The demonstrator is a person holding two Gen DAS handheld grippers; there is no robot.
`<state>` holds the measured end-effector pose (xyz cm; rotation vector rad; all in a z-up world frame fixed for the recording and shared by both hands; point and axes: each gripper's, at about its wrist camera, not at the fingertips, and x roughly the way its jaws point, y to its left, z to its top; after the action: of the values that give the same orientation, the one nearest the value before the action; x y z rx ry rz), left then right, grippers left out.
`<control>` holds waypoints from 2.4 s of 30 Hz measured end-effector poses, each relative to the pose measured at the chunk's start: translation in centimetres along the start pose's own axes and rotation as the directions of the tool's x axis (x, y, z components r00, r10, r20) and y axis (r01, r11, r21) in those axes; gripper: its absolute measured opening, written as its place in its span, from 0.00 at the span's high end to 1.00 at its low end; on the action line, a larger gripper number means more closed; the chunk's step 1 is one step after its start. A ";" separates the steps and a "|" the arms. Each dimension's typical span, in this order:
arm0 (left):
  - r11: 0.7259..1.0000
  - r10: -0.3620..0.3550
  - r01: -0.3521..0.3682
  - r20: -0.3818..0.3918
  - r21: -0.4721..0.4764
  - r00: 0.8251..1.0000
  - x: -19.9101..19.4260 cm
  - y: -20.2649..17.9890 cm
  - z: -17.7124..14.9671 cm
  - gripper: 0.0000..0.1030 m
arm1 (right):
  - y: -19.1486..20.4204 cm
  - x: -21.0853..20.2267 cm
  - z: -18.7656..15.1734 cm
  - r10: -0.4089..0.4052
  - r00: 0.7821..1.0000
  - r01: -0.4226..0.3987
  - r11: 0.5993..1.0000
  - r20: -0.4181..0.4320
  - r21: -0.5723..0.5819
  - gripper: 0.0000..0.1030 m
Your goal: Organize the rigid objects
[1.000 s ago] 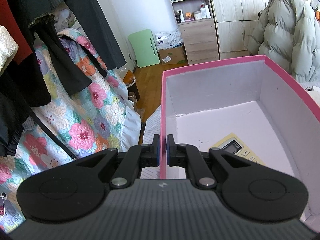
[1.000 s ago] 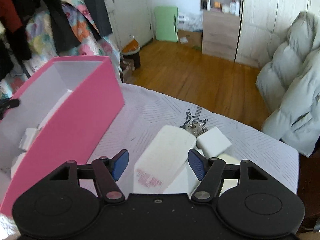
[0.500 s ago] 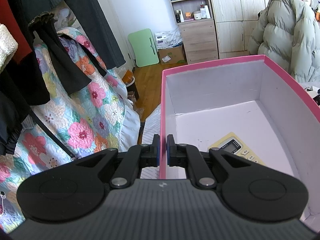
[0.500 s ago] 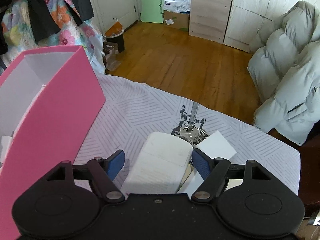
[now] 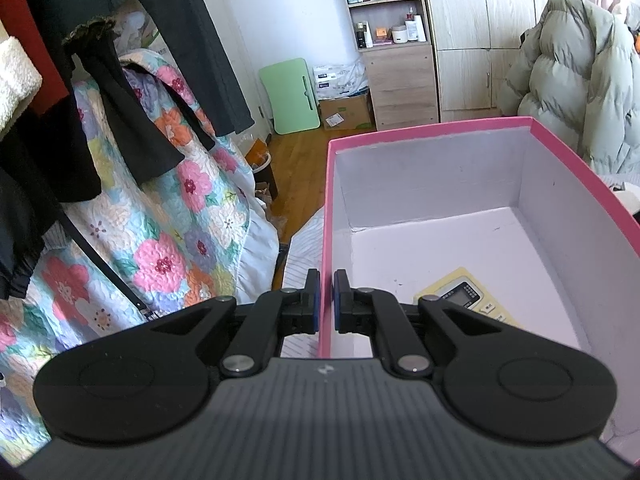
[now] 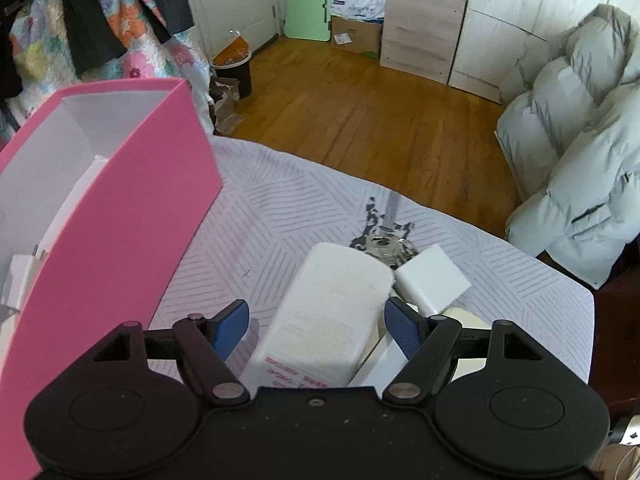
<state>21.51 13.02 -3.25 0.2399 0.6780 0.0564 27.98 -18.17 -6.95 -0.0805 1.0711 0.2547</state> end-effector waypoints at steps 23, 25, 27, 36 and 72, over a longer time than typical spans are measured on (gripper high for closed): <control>1.000 -0.002 0.002 0.001 -0.003 1.000 -0.2 0.0 -0.1 0.95 | 0.5 0.6 -0.6 0.082 0.996 -0.081 0.996 0.031 -0.033 0.37; 1.000 0.000 0.000 0.002 0.000 1.000 -0.2 0.0 -0.1 0.95 | 0.6 1.0 -0.6 0.079 0.996 -0.078 0.996 0.027 -0.041 0.36; 1.000 0.003 -0.003 0.010 0.005 1.000 -0.3 -0.1 -0.1 0.95 | 0.9 1.4 -0.5 0.079 0.997 -0.078 0.995 0.019 -0.057 0.36; 1.000 0.005 -0.006 0.013 0.005 1.000 -0.6 -0.4 0.0 0.95 | 2.3 1.7 -0.4 0.001 0.999 0.004 0.994 0.045 -0.112 0.51; 1.000 0.003 -0.003 0.015 0.000 1.000 -0.6 -0.3 0.0 0.95 | 2.1 -3.0 -5.9 0.207 0.967 -0.208 0.978 0.149 -0.008 0.81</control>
<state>21.01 12.63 -2.97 0.2416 0.6628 0.0573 21.06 -17.73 -7.00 0.0575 0.9319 0.4391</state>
